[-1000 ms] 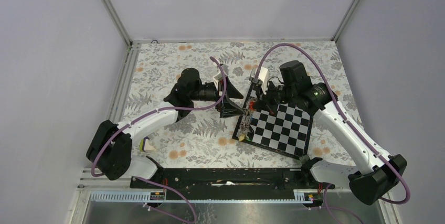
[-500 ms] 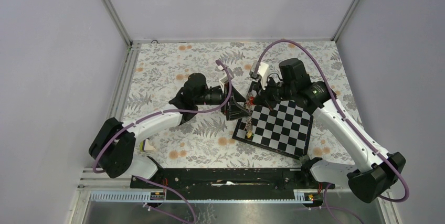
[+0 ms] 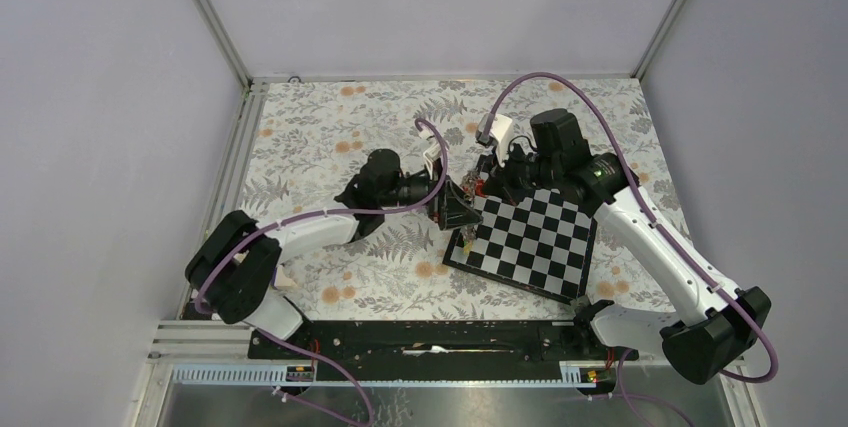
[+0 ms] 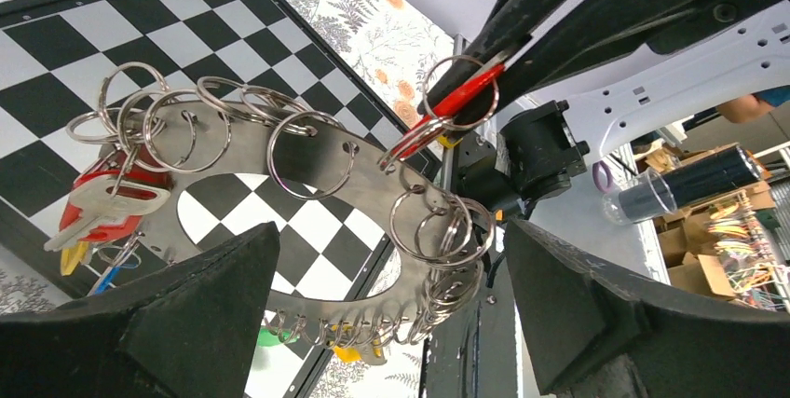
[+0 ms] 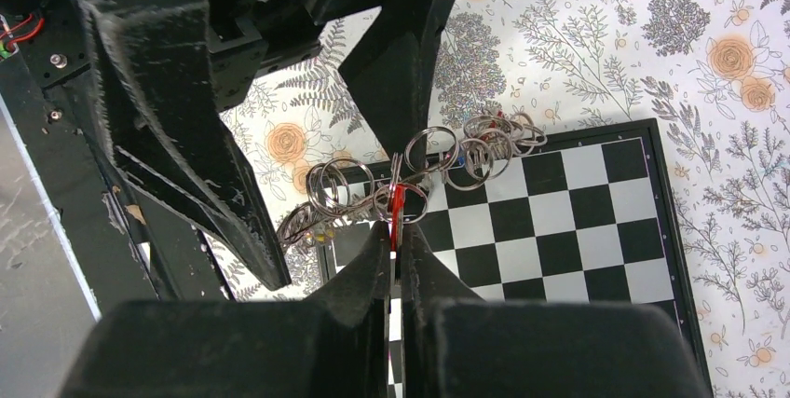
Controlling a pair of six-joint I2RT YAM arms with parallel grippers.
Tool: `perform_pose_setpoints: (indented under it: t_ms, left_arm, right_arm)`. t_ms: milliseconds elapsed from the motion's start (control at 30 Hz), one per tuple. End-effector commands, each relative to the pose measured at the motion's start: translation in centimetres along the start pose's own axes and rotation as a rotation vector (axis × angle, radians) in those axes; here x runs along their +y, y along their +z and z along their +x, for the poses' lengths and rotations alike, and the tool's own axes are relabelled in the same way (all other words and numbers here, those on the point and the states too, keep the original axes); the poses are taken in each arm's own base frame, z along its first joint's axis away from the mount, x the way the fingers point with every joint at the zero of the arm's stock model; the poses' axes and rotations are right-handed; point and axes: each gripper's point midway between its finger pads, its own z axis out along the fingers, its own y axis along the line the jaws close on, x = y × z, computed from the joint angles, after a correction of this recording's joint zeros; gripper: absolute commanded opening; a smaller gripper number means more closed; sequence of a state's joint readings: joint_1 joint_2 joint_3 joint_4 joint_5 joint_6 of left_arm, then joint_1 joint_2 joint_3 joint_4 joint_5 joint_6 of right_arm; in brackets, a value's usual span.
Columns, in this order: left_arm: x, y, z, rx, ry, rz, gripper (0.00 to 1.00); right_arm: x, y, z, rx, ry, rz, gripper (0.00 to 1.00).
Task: Put the keys on the keyring
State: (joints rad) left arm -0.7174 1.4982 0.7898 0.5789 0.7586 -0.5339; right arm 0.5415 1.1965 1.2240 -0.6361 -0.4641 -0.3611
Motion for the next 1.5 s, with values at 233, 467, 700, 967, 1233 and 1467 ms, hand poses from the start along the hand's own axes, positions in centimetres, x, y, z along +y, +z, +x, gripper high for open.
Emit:
perform_pose_setpoints:
  t_ms: [233, 467, 700, 967, 1233, 1467]
  left_arm:
    - [-1.5, 1.4, -1.7, -0.082, -0.043, 0.103, 0.96]
    - [-2.2, 1.0, -1.5, -0.078, -0.004, 0.134, 0.58]
    - [-1.5, -0.9, -2.2, -0.06, 0.122, 0.067, 0.47]
    - [0.8, -3.6, -4.3, 0.013, 0.292, -0.056, 0.22]
    - [3.2, -6.5, -4.0, 0.149, 0.461, -0.254, 0.0]
    - [6.1, -10.8, -6.4, 0.2, 0.646, -0.555, 0.0]
  right_arm:
    - [-0.2, -0.8, -3.2, -0.112, -0.031, 0.007, 0.0]
    - [-0.7, -0.9, -2.8, -0.107, -0.039, 0.035, 0.0]
    - [-1.2, -0.8, -3.1, -0.106, -0.061, 0.054, 0.0]
    - [-0.8, 0.5, -3.8, -0.141, -0.079, -0.008, 0.0]
    - [-0.2, 3.4, -4.8, -0.17, -0.051, -0.093, 0.0]
    - [0.6, 7.2, -5.1, -0.157, -0.026, -0.167, 0.0]
